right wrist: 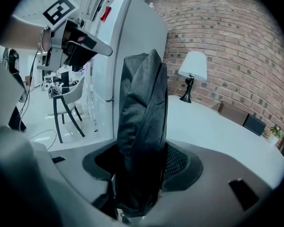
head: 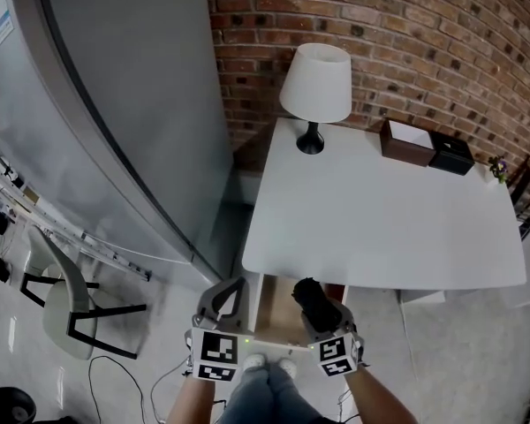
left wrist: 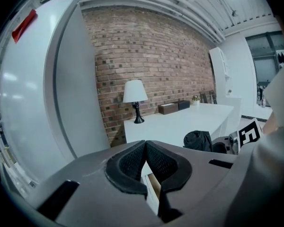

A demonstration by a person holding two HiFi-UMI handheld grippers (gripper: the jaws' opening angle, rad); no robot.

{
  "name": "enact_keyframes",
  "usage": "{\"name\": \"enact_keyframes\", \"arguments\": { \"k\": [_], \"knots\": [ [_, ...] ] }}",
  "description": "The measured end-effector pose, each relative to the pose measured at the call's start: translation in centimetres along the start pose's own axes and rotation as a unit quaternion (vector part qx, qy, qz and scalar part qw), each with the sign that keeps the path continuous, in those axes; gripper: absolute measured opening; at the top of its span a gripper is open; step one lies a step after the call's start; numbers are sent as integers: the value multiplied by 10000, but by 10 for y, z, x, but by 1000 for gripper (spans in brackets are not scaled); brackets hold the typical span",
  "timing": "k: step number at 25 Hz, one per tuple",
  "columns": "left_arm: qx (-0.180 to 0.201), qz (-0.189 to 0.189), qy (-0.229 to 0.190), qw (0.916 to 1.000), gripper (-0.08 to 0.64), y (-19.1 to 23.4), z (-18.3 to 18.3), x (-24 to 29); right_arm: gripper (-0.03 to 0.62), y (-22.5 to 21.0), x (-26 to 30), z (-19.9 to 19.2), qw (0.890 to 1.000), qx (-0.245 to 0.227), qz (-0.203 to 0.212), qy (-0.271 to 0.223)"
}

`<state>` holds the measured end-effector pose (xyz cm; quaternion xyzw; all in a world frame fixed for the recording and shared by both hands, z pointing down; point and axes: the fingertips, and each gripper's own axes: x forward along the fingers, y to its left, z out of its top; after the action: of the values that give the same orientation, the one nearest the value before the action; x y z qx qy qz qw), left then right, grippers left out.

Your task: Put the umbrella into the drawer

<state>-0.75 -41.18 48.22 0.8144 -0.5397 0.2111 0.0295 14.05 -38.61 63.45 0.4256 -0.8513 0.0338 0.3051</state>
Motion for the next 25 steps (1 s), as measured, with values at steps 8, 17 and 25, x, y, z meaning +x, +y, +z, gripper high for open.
{"name": "enact_keyframes", "arguments": {
  "k": [8, 17, 25],
  "knots": [
    [110, -189, 67, 9997, 2, 2, -17, 15, 239, 27, 40, -30, 9973, -463, 301, 486],
    [256, -358, -27, 9990, 1, 2, -28, 30, 239, 41, 78, -56, 9939, -574, 364, 872],
    [324, -445, -158, 9984, 0, 2, -48, 46, 242, 46, 115, -85, 9854, -826, 377, 1439]
  ]
}}
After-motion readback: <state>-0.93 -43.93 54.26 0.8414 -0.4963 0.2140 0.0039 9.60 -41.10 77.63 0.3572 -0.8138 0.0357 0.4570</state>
